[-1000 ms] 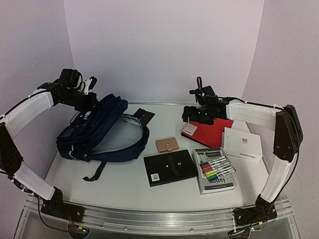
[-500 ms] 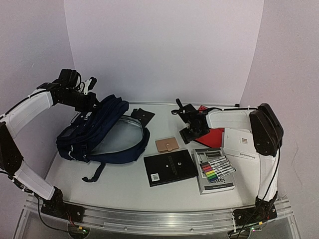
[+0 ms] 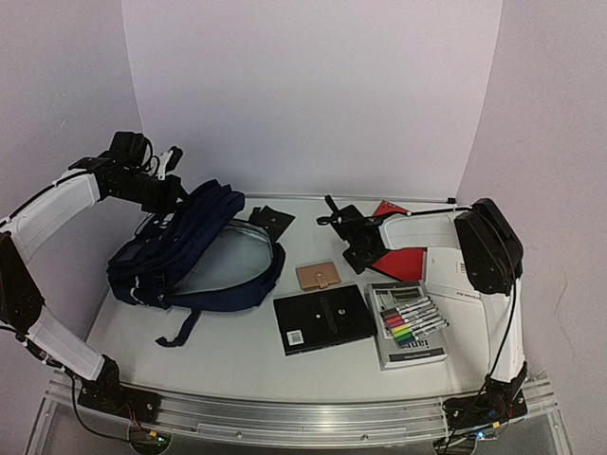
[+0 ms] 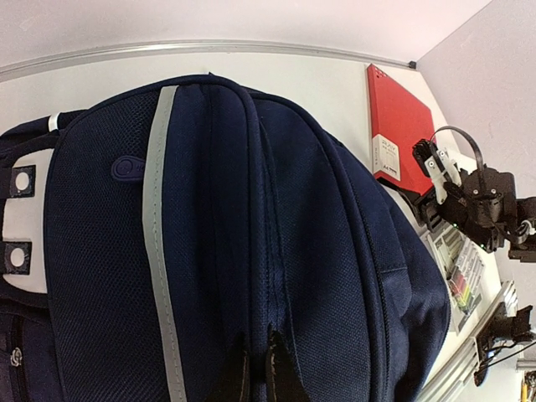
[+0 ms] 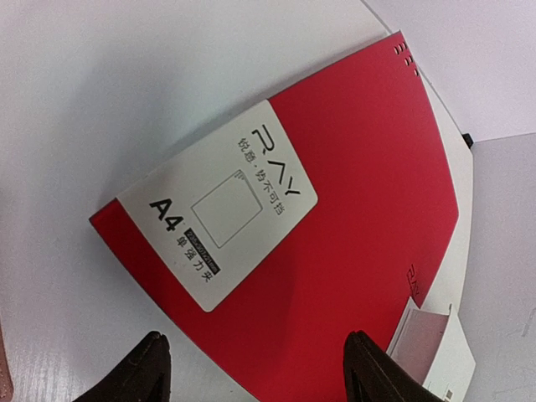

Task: Pack the student bag
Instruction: Pick up the files from the center of the board.

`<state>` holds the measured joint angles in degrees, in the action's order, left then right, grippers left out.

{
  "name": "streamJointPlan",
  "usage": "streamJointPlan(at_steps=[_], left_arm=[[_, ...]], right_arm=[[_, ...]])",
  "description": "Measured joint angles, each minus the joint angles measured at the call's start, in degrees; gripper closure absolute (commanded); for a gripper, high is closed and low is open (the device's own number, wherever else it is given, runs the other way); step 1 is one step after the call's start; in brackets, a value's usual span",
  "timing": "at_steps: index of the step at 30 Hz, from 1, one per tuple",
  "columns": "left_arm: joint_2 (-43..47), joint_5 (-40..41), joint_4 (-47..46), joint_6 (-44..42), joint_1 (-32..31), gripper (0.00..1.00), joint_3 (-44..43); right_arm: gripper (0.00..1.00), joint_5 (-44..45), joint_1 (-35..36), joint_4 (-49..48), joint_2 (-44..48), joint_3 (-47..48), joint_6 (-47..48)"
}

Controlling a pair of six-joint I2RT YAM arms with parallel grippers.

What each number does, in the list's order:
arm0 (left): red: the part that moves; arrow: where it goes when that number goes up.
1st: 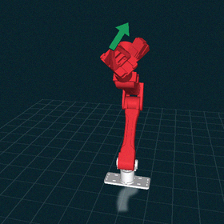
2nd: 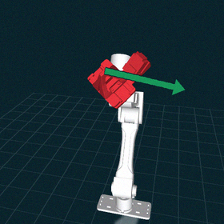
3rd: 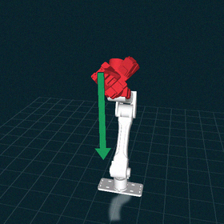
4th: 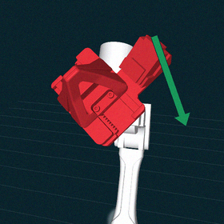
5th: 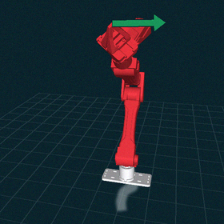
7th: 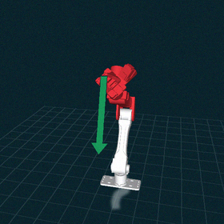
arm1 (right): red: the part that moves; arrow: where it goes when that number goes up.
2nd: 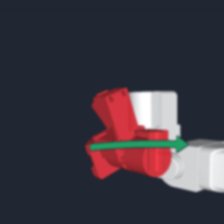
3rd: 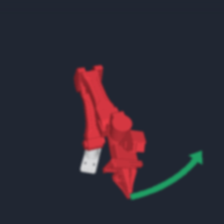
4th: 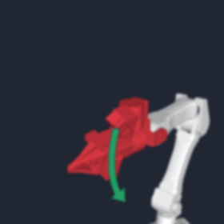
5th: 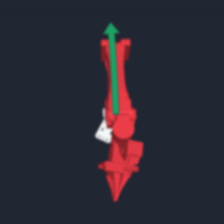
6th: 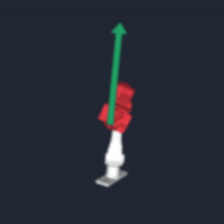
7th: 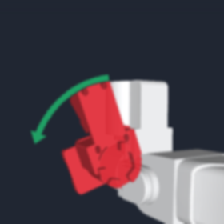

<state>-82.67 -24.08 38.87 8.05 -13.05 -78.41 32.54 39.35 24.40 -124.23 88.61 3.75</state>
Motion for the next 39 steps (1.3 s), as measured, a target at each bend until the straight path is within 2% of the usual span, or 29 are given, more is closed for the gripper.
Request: streamJointPlan(at_steps=[6,12,17,28,31,35,39], left_arm=[[0.00,-0.80,-0.21,0.50,0.63,1.00,0.00],[0.00,-1.56,-0.42,0.88,1.12,1.00,0.02],[0.00,-1.87,-0.54,0.90,1.35,1.00,0.13],[0.00,-2.60,-0.61,0.96,1.81,1.00,0.15],[0.00,-2.79,-0.63,0.96,1.96,1.00,0.15],[0.00,-2.92,-1.00,0.98,2.02,1.00,0.28],[-0.03,-3.13,-1.39,1.60,2.02,0.99,0.57]], right_arm=[[0.33,0.21,1.43,-1.27,-0.54,0.09,1.74],[0.39,2.15,1.84,-2.42,-4.10,3.55,3.14],[0.50,3.41,1.84,-2.69,-6.74,4.74,4.23],[0.68,9.65,1.95,-7.26,-10.13,5.89,8.21],[0.79,11.41,1.93,-9.02,-11.06,5.89,9.45],[0.98,13.34,1.93,-11.50,-12.03,5.85,11.47],[1.00,15.27,1.78,-14.11,-12.08,5.67,13.07]])
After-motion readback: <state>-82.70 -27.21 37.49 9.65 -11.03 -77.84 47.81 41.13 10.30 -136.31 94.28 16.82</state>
